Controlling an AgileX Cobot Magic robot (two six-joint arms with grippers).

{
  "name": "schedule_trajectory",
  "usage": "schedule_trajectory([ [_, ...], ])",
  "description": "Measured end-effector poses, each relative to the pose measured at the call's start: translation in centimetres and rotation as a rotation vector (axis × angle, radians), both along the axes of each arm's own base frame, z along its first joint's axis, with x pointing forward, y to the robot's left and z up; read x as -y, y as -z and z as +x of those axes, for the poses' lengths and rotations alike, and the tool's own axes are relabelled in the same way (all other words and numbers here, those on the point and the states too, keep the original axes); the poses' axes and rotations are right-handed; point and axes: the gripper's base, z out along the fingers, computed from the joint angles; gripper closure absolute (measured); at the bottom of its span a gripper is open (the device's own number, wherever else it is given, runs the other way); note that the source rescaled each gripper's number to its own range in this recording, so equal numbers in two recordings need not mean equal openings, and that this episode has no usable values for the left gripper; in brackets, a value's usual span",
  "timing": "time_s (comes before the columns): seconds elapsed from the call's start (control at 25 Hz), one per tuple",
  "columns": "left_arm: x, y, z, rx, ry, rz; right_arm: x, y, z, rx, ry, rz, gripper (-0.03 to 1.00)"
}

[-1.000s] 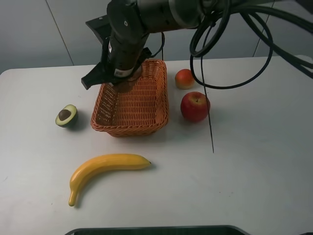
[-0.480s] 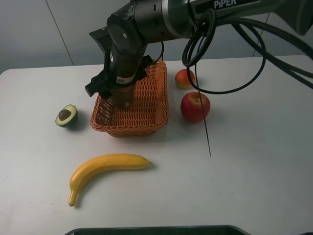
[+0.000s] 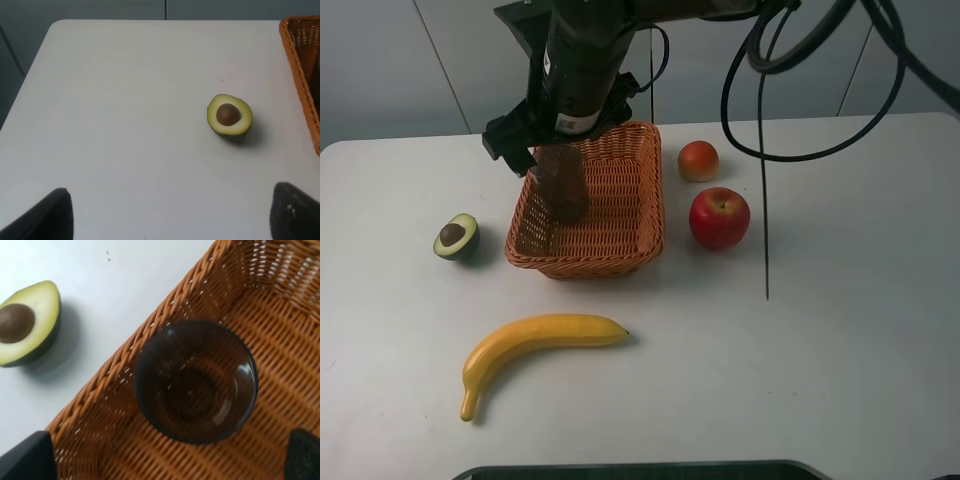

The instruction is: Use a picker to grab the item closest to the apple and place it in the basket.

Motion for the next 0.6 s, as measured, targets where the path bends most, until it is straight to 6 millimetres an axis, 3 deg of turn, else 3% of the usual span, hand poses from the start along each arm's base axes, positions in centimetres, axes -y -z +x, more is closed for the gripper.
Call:
schedule_trajectory([
  [0.32, 0.0, 0.0, 0.0, 0.000, 0.000, 0.000, 2.4, -5.1, -1.6, -0.008, 0.004, -0.023, -0.02],
  [0.6, 0.0, 0.0, 0.0, 0.000, 0.000, 0.000, 6.0, -7.1, -1.4, -0.072, 0.081, -0.079, -0.02],
])
